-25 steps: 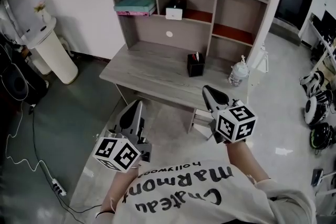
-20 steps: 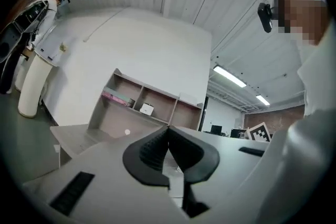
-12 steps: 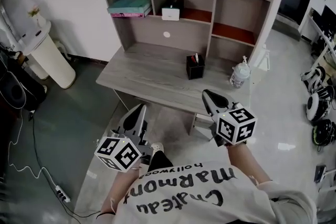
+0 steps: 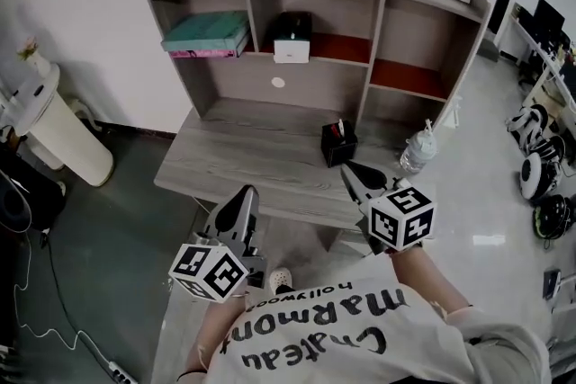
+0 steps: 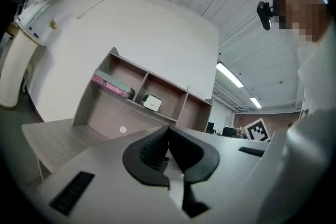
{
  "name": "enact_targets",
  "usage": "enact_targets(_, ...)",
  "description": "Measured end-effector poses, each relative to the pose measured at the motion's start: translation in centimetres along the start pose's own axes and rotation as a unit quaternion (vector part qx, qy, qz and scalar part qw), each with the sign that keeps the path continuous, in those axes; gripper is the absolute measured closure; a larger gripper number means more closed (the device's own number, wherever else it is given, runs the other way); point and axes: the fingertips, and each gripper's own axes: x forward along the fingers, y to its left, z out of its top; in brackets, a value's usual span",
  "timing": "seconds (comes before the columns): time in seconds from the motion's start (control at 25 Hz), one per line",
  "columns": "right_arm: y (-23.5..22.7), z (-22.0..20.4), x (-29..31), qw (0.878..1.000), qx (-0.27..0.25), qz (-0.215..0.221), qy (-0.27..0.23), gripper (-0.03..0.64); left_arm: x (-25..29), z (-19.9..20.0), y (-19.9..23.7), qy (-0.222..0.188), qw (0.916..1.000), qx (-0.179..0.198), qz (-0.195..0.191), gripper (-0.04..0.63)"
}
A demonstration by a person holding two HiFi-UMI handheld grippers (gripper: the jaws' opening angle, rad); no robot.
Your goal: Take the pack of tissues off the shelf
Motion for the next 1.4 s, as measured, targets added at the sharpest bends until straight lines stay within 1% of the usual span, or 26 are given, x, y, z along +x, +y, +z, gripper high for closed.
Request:
enact_targets(0.12,-0.6,1.6,3.1,1.0,-0.001,-0.007,-0.001,0.609,2.2,2.0,2.5,-0.003,1.0,0.004,-0.007,0.578)
enact_targets(0.32,-1.4,4.5,7.8,1.0,0.004,-0.014,-0.014,0.609,5.5,4.7,6.2,0.003,0.9997,0.008,-0.021,0.577)
enact_targets(0.4,-2.1,5.8,9.2,0.999,0.018,-0.016,-0.027,0.609,6.5,5.6,7.7,0.003,0.9996,0.012,-0.024,0.578)
enact_targets(0.52,-2.7,8.0,11.1,0.997,0.051,-0.006,-0.057,0.609,7.5,6.6,10.0,0.003,0.9996,0.015,-0.025,0.578)
enact_targets(0.6,-2.8,9.7,12.2,0.996,0.046,-0.007,-0.074,0.609,8.2,7.1,11.4,0.006,0.9995,0.019,-0.027,0.577)
enact_targets(0.72,-3.3,11.8,13.5,0.996,0.014,-0.025,-0.089,0.609,9.1,7.8,13.4,0.009,0.9993,0.023,-0.027,0.577)
enact_targets(0.8,-3.4,13.0,14.2,0.996,-0.002,-0.028,-0.09,0.609,9.6,8.2,14.4,0.009,0.9993,0.022,-0.029,0.577)
enact_targets(0.92,-3.2,14.1,15.6,0.996,-0.03,-0.025,-0.074,0.609,10.1,8.8,15.8,0.009,0.999,0.025,-0.035,0.577)
enact_targets(1.0,-3.1,14.5,16.5,0.996,-0.066,-0.03,-0.058,0.609,10.4,9.0,16.7,0.007,0.999,0.023,-0.037,0.577)
enact_targets(1.08,-3.0,14.8,17.4,0.992,-0.113,-0.042,-0.038,0.609,10.6,9.0,17.3,0.007,0.999,0.02,-0.04,0.577)
enact_targets(1.2,-3.0,15.1,18.4,0.982,-0.18,-0.057,-0.011,0.607,10.7,9.1,17.8,0.01,0.9988,0.023,-0.042,0.577)
enact_targets(1.32,-3.0,15.6,19.2,0.975,-0.215,-0.056,0.003,0.607,10.6,9.1,18.5,0.007,0.9991,0.018,-0.038,0.577)
enact_targets(1.36,-3.0,15.8,19.5,0.973,-0.225,-0.055,0.008,0.593,10.6,9.1,18.8,0.006,0.9992,0.016,-0.036,0.577)
enact_targets(1.4,-3.0,16.0,19.8,0.97,-0.236,-0.055,0.012,0.536,10.5,9.2,19.0,0.006,0.9993,0.015,-0.034,0.577)
